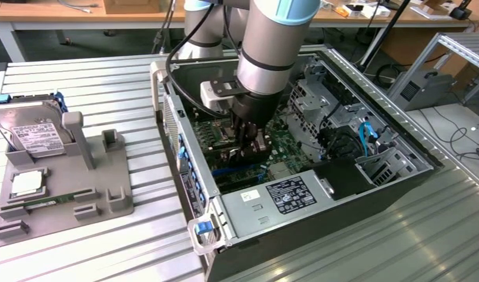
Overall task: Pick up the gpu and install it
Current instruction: 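Insert the gpu into the slot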
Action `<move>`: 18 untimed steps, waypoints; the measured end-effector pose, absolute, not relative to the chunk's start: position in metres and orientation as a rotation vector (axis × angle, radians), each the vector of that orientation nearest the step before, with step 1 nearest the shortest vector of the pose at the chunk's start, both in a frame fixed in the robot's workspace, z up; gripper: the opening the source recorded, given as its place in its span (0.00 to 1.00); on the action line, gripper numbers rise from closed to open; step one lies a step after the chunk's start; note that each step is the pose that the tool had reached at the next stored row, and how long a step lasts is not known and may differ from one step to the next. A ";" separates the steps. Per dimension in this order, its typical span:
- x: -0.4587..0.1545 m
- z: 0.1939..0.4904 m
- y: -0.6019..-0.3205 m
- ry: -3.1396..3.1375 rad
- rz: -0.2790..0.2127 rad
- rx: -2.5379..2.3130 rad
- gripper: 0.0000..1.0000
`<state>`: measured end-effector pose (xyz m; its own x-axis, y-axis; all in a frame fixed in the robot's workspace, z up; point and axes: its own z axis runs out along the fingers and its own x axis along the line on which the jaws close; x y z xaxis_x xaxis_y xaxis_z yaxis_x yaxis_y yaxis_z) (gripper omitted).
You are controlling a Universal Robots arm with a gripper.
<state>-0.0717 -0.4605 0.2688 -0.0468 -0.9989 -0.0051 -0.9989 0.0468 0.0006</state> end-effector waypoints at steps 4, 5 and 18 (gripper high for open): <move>-0.072 0.267 -0.460 2.270 0.006 -2.166 0.27; -0.072 0.267 -0.460 2.270 0.006 -2.167 0.27; -0.072 0.265 -0.460 2.270 0.008 -2.166 0.27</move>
<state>-0.0720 -0.4605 0.2646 -0.0468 -0.9989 -0.0065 -0.9989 0.0468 0.0006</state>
